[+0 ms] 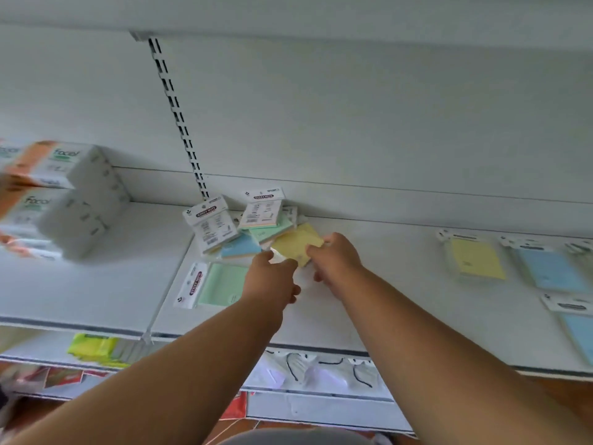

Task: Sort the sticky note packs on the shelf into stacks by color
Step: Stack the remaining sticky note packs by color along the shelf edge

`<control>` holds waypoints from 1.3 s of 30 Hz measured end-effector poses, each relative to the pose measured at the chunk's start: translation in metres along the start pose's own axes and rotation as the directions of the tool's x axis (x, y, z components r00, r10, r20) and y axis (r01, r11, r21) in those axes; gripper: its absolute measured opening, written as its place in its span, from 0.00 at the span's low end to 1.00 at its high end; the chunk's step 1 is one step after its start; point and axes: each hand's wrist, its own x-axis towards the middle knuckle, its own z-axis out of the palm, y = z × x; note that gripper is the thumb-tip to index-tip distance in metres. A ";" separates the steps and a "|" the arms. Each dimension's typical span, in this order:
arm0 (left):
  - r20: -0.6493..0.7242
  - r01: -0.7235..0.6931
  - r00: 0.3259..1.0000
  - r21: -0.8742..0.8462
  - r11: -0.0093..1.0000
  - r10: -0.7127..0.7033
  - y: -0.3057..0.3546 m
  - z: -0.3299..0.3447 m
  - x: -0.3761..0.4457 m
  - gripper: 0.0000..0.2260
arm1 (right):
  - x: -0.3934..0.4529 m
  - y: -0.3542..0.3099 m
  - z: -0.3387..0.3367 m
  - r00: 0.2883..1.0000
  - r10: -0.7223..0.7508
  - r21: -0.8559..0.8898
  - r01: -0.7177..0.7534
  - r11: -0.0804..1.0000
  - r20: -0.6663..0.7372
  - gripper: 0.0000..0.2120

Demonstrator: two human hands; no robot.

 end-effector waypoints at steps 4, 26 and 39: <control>0.118 0.100 0.990 -0.140 0.985 -0.084 0.000 -0.004 0.003 0.15 | -0.009 0.014 -0.005 0.983 0.074 0.175 -0.045 0.984 -0.167 0.12; 0.408 -0.413 0.870 0.299 0.861 0.276 0.007 0.201 -0.058 0.08 | -0.006 0.109 -0.246 0.936 -0.041 0.037 0.058 0.998 -0.351 0.09; 0.118 -0.408 0.881 0.682 0.607 0.459 0.005 0.277 -0.057 0.18 | 0.040 0.127 -0.278 0.913 -0.217 -0.435 0.048 0.899 -0.346 0.17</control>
